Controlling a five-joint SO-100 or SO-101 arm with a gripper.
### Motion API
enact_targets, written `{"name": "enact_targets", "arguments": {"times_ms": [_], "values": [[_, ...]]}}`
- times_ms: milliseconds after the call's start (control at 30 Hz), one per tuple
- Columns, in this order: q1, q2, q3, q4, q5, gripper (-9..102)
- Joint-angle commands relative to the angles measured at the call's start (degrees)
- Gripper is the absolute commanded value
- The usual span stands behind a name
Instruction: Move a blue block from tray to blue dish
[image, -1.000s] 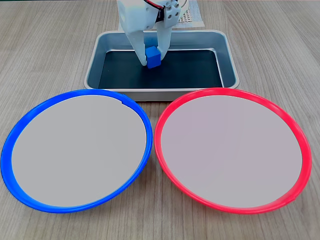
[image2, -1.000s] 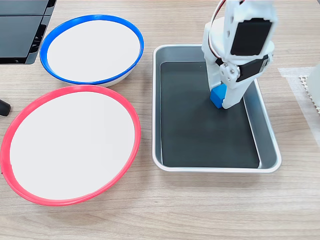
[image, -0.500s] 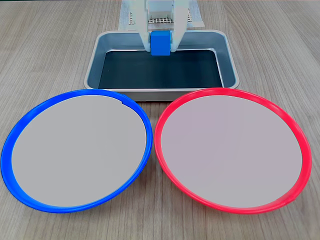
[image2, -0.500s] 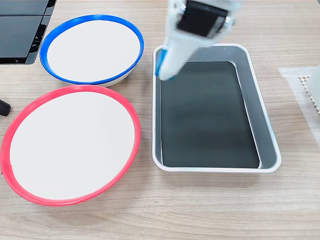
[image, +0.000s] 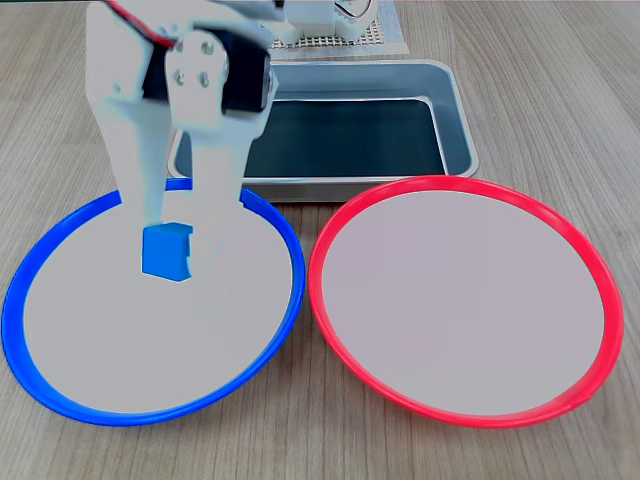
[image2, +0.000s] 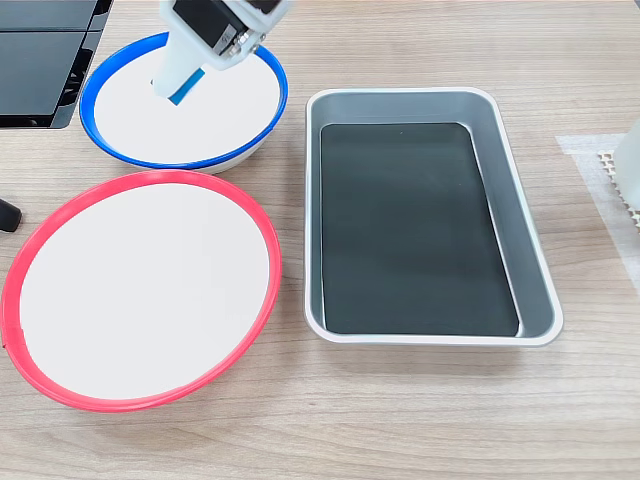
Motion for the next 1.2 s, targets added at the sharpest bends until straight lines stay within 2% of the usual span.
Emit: {"name": "enact_targets", "arguments": {"times_ms": [0, 133, 267, 333, 433, 567, 600, 700, 767, 867, 900, 1033, 1067, 1100, 1167], "values": [[1.32, -2.37, -2.99, -2.64, -1.05, 8], [1.76, -4.13, -3.78, -5.27, -0.18, 30], [0.79, -1.49, -4.39, -5.71, 5.19, 36], [-0.18, 1.32, -4.39, -7.12, 11.78, 36], [-2.55, 9.05, -3.96, -10.99, 32.61, 27], [-4.22, 19.34, 0.26, -12.22, 51.42, 0], [-4.48, 22.68, 3.16, -13.8, 55.81, 0], [-5.63, 34.37, 18.63, -26.37, 73.39, 0], [-6.77, 42.1, 29.09, -30.5, 77.26, 0], [-8.17, 54.23, 43.24, -28.04, 79.8, 0], [-8.61, 65.39, 55.28, -25.58, 80.95, 0], [-9.4, 83.94, 75.23, -24.61, 79.01, 0], [-9.4, 87.8, 78.49, -22.85, 78.31, 0], [-9.05, 95.27, 83.76, -16.88, 77.87, 0], [-8.7, 99.23, 86.84, -13.01, 77.61, 0]]}}
